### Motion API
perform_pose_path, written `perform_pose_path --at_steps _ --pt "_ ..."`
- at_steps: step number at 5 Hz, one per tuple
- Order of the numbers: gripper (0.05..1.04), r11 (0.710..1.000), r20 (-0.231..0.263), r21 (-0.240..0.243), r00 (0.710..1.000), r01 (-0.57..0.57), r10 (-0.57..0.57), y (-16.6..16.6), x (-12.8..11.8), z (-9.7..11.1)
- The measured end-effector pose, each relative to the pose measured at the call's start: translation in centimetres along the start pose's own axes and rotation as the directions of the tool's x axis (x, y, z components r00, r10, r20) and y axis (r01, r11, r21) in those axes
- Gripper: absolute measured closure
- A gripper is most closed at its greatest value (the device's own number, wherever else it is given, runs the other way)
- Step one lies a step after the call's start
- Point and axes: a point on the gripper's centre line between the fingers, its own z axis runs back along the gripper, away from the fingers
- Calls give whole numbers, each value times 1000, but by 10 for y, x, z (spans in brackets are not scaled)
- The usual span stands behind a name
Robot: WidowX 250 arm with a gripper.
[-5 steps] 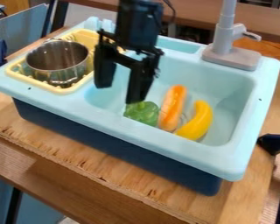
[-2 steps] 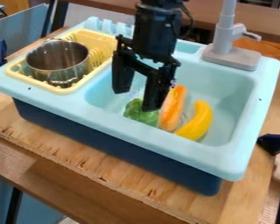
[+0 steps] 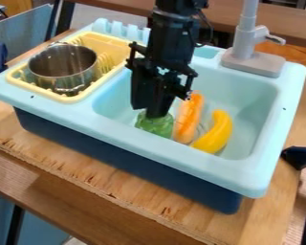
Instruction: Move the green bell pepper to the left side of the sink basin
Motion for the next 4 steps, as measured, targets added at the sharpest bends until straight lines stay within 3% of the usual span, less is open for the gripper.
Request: perform_pose_path --at_steps 1,2,4 --pt "932 1000 8 -14 1000 14 -14 -2 2 1" --pt "1016 1000 0 -8 1000 15 -15 -1 0 1" --pt "1020 1000 -12 -4 1000 6 -6 5 -5 3"
